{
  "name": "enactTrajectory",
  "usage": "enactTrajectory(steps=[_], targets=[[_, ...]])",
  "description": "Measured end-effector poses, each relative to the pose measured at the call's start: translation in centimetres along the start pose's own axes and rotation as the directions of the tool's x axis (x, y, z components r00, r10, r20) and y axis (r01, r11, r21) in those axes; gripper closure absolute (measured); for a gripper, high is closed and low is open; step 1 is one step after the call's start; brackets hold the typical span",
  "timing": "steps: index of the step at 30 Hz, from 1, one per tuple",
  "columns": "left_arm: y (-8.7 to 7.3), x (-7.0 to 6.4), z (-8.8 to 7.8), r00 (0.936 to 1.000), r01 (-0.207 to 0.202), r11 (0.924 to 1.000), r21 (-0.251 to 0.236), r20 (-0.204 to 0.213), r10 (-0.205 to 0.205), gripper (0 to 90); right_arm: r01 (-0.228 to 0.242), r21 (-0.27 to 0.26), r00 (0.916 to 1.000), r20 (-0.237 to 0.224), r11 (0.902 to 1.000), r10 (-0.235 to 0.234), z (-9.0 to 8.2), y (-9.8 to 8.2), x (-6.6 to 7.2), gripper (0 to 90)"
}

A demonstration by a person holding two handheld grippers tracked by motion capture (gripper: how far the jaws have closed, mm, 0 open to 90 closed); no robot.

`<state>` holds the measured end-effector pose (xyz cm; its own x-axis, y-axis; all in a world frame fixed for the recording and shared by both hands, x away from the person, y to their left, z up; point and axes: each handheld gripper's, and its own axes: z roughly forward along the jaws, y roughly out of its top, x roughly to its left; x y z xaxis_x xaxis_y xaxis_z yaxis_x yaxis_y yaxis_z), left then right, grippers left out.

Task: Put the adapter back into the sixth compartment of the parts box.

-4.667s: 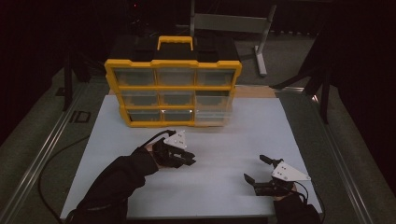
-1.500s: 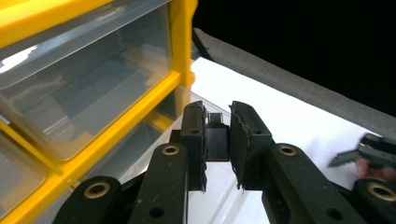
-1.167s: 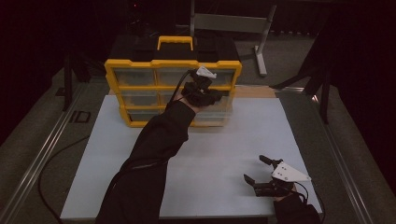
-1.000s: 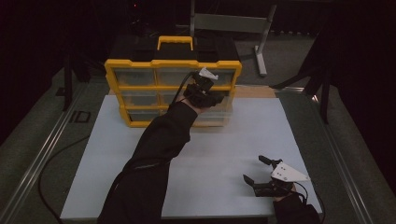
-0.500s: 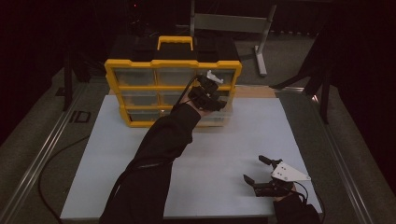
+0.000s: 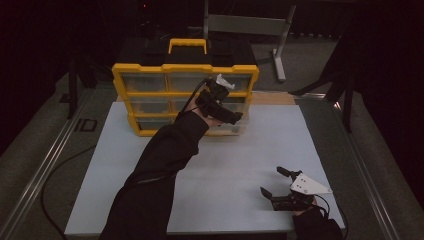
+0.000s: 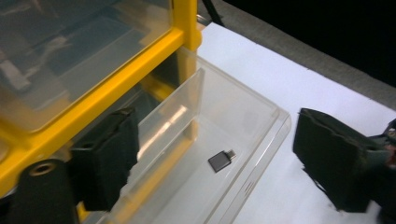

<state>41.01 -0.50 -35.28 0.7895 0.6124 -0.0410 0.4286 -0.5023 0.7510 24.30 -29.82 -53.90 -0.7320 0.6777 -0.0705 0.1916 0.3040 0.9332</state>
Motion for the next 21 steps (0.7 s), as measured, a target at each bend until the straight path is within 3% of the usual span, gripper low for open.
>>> enactTrajectory(steps=[4, 5, 6, 15, 21], targets=[[-0.4, 0.2, -0.8, 0.9999, 0.007, 0.9997, -0.023, -0.011, -0.007, 3.9, -0.001, 0.002, 1.0, 0.0, 1.0, 0.001, 0.0, 0.0, 0.0, 8.2], [-0.6, 0.4, -1.1, 0.9999, -0.002, 0.9996, -0.028, 0.013, 0.003, 2.1, -0.005, 0.0, 1.0, 0.0, 1.0, 0.005, 0.0, 0.0, 0.0, 8.2], [-0.7, 0.4, -1.3, 1.0, -0.003, 0.9995, -0.031, 0.003, 0.003, 0.0, -0.003, 0.0, 1.0, -0.001, 1.0, 0.003, 0.0, 0.0, 0.0, 8.2], [-2.4, 1.4, -3.3, 0.9999, -0.007, 0.999, -0.043, -0.011, 0.006, 0.0, 0.001, -0.002, 1.0, 0.002, 1.0, -0.001, 0.0, 0.0, 0.0, 8.2], [-4.0, 2.1, -4.6, 1.0, -0.003, 0.9985, -0.054, 0.0, 0.003, 0.0, 0.009, 0.0, 1.0, 0.002, 1.0, -0.009, 0.1, 0.0, 0.0, 8.3]])
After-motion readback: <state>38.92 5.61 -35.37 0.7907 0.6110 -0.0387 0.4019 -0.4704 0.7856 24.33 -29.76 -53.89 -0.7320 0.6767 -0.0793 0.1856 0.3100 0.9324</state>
